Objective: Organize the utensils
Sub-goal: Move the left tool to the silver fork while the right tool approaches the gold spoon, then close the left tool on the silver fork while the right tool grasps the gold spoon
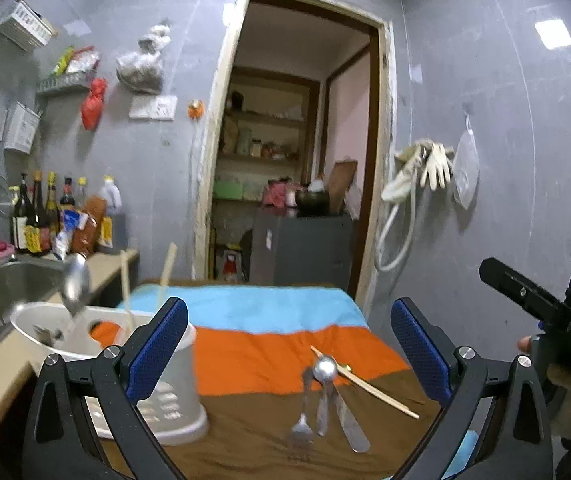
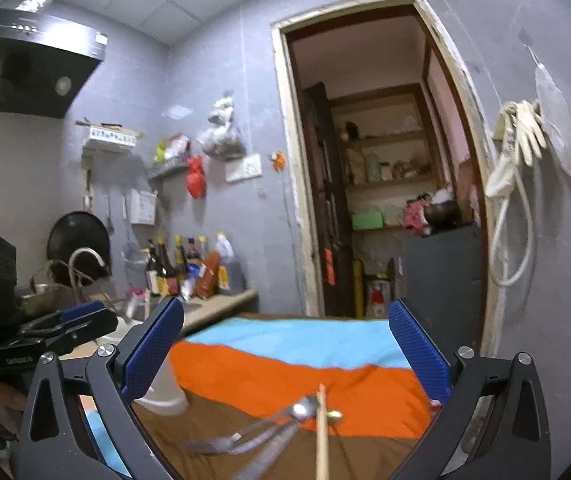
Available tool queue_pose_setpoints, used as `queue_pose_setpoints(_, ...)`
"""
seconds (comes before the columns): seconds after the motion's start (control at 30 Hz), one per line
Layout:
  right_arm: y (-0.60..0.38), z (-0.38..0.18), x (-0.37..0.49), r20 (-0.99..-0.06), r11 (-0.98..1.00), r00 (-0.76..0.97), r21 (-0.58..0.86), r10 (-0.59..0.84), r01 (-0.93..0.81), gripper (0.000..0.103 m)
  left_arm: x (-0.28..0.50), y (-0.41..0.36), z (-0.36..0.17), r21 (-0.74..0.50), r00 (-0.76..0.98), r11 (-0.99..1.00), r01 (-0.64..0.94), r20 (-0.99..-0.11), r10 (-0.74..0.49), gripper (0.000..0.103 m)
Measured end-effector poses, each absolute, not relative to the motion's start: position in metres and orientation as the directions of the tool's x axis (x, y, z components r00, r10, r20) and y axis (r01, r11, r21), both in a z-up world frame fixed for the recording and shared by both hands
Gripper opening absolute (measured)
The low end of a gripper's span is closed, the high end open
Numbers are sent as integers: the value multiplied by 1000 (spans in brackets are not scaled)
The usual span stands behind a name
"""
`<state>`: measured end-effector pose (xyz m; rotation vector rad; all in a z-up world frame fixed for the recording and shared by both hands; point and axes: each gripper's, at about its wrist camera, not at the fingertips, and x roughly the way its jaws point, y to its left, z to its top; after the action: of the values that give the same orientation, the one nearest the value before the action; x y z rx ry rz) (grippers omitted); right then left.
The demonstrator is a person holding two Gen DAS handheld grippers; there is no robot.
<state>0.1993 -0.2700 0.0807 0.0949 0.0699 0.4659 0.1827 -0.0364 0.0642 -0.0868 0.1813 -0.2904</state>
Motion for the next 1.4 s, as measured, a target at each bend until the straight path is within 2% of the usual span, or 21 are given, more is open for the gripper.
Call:
queue_pose_setpoints(0.37, -302, 41, 239, -234, 919, 891, 161, 389, -359, 103, 227, -74, 25, -76, 877, 956, 282, -382, -290, 99)
queue_pose_setpoints(0.47, -303, 29, 254, -313, 926, 872, 161, 377, -342, 95, 243, -80, 15, -71, 851, 957, 281, -442, -283, 99)
queue_pose_setpoints(0.5, -303, 25, 258, -335, 927, 864, 161, 375, -340, 89, 246, -80, 11, -72, 843, 956, 284, -456, -285, 98)
queue_pose_setpoints(0.6, -301, 11, 273, -420, 924, 824, 165, 382, -344, 76, 262, -83, 0, -80, 803, 953, 293, -521, -291, 88)
queue_pose_setpoints(0.67, -299, 2, 281, -468, 921, 794, 161, 387, -354, 70, 272, -84, -7, -90, 770, 949, 302, -564, -298, 74)
queue_pose_setpoints(0.7, -297, -2, 285, -489, 919, 779, 159, 392, -362, 66, 278, -84, -11, -98, 752, 947, 305, -585, -303, 71)
queue_pose_setpoints(0.77, -294, -10, 290, -529, 915, 751, 152, 396, -375, 62, 288, -84, -17, -114, 718, 944, 310, -622, -311, 59)
queue_pose_setpoints(0.97, -283, -28, 303, -622, 904, 676, 128, 394, -409, 50, 314, -89, -36, -122, 618, 935, 332, -721, -314, 39)
queue_pose_setpoints(1.13, -276, -34, 315, -674, 899, 633, 107, 379, -424, 45, 330, -96, -49, -102, 550, 931, 350, -782, -292, 28)
queue_pose_setpoints(1.4, -264, -44, 328, -719, 888, 595, 69, 360, -455, 44, 353, -106, -55, -36, 506, 901, 432, -817, -276, 25)
